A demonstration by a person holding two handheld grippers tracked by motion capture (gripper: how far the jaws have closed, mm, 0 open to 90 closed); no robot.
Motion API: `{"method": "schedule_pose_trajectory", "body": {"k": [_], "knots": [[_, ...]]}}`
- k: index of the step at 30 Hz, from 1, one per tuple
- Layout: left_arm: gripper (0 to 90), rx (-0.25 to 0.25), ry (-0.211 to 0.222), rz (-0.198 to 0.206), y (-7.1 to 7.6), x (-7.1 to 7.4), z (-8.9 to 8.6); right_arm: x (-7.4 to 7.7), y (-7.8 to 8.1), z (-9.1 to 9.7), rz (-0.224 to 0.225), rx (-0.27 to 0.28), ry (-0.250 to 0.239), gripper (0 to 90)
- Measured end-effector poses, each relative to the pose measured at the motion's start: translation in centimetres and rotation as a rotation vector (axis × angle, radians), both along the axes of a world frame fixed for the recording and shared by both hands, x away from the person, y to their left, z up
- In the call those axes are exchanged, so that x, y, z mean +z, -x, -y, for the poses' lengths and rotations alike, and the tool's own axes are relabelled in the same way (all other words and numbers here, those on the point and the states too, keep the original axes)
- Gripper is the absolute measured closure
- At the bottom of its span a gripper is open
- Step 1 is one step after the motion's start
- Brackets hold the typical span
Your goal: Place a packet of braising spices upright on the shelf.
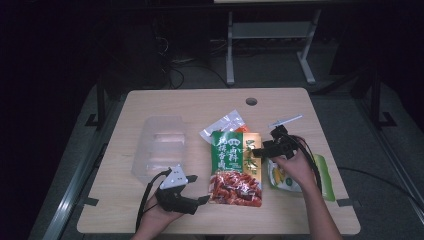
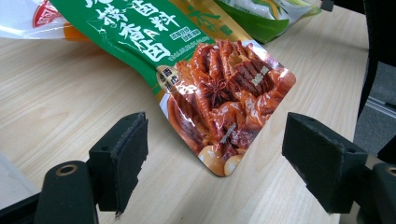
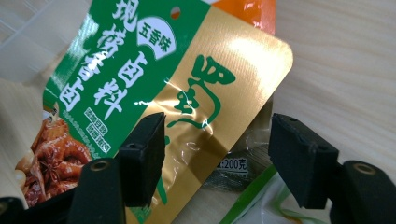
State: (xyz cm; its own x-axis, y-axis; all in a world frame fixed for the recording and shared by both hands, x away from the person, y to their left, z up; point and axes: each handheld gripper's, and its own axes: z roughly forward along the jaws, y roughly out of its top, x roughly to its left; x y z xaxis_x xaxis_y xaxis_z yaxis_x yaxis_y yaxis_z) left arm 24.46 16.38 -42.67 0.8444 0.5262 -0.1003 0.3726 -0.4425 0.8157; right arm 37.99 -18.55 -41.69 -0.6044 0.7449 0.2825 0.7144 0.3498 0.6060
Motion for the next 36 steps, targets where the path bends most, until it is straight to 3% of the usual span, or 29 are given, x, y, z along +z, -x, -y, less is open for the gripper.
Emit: {"method": "schedule_pose_trajectory", "body": {"k": [8, 18, 19, 25, 36], "knots": [[22.2, -0.007, -0.007, -0.008, -0.1, -0.2, 0.3, -1.0, -0.3, -0.9, -0.026, 0.016, 0.031, 40.6], [22.3, -0.001, -0.005, -0.012, -0.1, -0.3, 0.4, -1.0, 0.0, -1.4, 0.004, 0.009, 0.068, 63.7], [22.3, 0.0, -0.007, -0.014, -0.2, -0.3, 0.4, -1.0, 0.0, -1.4, -0.004, 0.001, 0.065, 70.5], [22.5, 0.007, 0.006, -0.025, -0.3, -0.4, 0.6, -0.7, 0.1, -0.9, 0.005, 0.014, 0.031, 86.7], [22.4, 0.019, 0.012, -0.037, -0.6, 0.2, 1.2, 1.4, 1.5, -0.5, 0.056, 0.06, -0.037, 90.0]]}}
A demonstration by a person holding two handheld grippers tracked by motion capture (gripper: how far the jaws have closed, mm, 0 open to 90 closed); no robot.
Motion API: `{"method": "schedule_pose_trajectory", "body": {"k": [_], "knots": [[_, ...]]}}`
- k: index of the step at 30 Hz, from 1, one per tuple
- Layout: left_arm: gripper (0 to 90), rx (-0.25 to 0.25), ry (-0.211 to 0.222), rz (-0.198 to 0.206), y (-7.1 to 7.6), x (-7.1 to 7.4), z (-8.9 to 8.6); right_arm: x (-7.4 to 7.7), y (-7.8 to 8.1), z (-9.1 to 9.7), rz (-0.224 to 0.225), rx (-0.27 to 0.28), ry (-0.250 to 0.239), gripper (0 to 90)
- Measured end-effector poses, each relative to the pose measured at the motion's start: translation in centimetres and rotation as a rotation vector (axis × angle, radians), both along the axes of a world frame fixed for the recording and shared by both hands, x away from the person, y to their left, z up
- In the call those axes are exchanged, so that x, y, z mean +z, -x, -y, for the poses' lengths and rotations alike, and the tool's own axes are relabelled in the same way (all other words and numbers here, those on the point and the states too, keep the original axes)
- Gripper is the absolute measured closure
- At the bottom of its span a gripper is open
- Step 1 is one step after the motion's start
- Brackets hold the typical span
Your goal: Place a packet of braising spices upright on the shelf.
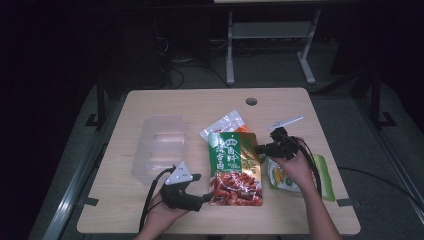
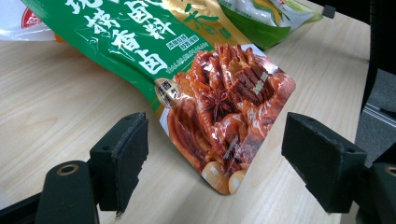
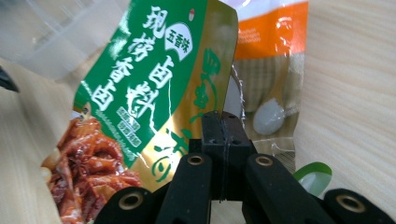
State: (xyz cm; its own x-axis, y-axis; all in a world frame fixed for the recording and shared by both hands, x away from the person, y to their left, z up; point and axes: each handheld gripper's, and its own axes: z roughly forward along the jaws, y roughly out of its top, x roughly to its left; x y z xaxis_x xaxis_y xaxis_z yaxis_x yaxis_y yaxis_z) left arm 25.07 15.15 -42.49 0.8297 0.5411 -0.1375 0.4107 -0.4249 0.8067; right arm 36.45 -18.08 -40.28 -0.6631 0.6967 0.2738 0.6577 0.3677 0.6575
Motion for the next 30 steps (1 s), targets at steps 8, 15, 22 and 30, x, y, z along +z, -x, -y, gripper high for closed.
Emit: {"method": "schedule_pose_trajectory", "body": {"k": [8, 15, 22, 30], "knots": [[17.8, 0.055, 0.012, -0.023, -1.6, 0.4, 0.9, 1.6, 1.1, 0.3, 0.045, 0.023, -0.035, 90.0], [17.4, 0.101, -0.007, -0.055, -3.8, 0.3, 2.9, 4.2, 2.6, 1.2, 0.126, 0.078, -0.092, 90.0], [36.4, 0.09, 0.017, -0.132, -5.3, 0.0, 4.2, 5.3, 3.5, 1.7, 0.152, 0.137, -0.117, 90.0], [78.7, 0.059, 0.114, -0.171, -6.0, 0.1, 3.8, 5.0, 3.5, 2.1, 0.143, 0.15, -0.122, 90.0]]}}
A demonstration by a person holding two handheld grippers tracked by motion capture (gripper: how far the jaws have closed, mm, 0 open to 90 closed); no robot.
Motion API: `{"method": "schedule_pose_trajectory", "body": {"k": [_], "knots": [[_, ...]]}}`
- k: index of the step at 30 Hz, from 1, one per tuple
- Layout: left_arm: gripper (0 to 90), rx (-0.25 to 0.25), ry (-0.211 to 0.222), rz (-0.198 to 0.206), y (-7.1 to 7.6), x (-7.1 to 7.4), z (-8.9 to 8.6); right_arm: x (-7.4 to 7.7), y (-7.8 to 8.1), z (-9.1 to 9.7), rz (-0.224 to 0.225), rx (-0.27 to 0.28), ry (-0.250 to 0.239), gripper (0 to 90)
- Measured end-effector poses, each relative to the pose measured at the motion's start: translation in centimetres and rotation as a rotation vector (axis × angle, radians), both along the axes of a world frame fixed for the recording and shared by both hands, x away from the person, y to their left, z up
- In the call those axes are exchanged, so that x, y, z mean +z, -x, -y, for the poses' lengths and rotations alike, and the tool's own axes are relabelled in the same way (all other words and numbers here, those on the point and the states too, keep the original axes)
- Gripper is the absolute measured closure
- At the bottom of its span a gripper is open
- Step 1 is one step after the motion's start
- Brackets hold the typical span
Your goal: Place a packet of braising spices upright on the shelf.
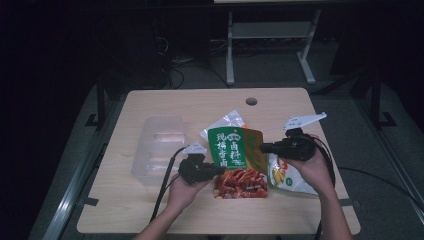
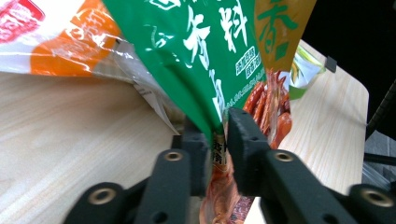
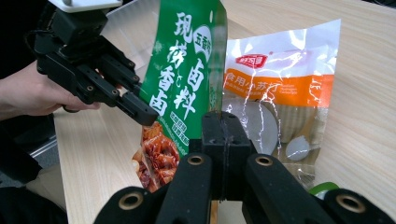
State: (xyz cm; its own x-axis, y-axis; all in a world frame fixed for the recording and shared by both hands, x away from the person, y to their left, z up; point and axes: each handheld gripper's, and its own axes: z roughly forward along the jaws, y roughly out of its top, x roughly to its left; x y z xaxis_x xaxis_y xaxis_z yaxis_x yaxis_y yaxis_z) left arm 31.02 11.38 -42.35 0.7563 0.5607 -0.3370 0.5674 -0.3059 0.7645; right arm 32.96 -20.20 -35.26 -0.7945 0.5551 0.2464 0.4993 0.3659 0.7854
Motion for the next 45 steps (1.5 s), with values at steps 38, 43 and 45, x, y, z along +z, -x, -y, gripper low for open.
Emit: {"method": "schedule_pose_trajectory", "body": {"k": [38, 43, 45], "knots": [[68.2, 0.014, -0.085, 0.14, 2.1, 1.0, -0.5, -3.2, -0.8, -2.4, -0.087, 0.11, 0.005, 89.3], [49.7, -0.001, -0.098, 0.171, 3.4, 1.7, -1.1, -2.5, -0.1, -2.6, -0.067, 0.137, -0.004, 89.5], [47.2, -0.001, -0.11, 0.19, 4.2, 2.0, -1.6, -2.3, 0.1, -2.7, -0.058, 0.147, -0.011, 89.6]]}}
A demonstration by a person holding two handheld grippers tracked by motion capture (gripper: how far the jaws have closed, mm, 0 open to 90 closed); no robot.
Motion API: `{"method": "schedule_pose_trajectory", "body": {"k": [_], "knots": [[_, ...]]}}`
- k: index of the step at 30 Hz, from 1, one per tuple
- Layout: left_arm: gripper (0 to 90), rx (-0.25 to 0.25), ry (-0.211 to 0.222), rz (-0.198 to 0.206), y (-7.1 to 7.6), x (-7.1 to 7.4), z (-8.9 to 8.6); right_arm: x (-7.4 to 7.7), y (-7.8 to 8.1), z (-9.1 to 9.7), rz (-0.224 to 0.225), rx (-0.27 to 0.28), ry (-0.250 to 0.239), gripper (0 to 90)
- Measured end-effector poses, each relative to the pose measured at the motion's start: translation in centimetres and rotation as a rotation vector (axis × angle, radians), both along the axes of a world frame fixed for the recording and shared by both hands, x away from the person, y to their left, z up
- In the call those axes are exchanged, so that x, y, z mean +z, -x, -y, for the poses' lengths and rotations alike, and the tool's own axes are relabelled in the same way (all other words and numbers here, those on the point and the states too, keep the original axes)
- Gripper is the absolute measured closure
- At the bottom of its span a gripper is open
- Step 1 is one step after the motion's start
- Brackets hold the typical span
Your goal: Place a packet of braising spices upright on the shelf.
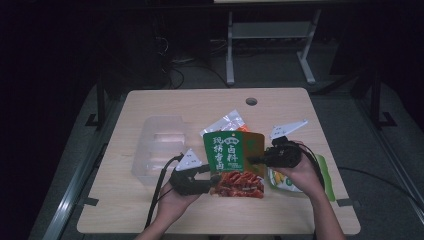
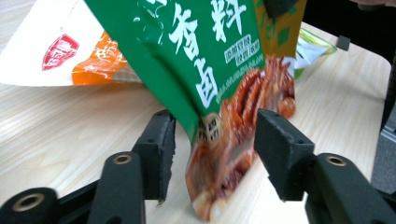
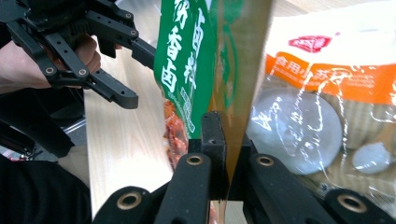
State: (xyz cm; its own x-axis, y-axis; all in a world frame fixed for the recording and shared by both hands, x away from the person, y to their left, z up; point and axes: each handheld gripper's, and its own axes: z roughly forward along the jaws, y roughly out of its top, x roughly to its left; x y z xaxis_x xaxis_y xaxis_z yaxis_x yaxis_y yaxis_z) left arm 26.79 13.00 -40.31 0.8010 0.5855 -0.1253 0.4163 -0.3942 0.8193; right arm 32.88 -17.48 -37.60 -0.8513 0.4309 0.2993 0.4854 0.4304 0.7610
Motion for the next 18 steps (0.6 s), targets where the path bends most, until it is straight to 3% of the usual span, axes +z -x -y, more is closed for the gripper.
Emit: {"method": "schedule_pose_trajectory", "body": {"k": [3, 10, 12, 18], "knots": [[40.7, -0.014, 0.0, -0.02, 0.5, -0.1, -0.6, 0.2, 0.3, -0.2, 0.005, 0.008, -0.01, 89.7], [28.7, -0.021, -0.013, 0.006, 1.6, -0.9, -1.9, 1.1, 1.1, -0.4, 0.034, -0.006, -0.009, 89.9], [27.4, -0.023, -0.001, 0.037, 2.1, -0.9, -2.5, 1.9, 1.6, -0.5, 0.056, -0.02, -0.005, 89.9], [26.1, -0.035, 0.0, 0.036, 2.5, -1.2, -3.2, 2.7, 2.1, -0.9, 0.081, -0.038, -0.002, 90.0]]}}
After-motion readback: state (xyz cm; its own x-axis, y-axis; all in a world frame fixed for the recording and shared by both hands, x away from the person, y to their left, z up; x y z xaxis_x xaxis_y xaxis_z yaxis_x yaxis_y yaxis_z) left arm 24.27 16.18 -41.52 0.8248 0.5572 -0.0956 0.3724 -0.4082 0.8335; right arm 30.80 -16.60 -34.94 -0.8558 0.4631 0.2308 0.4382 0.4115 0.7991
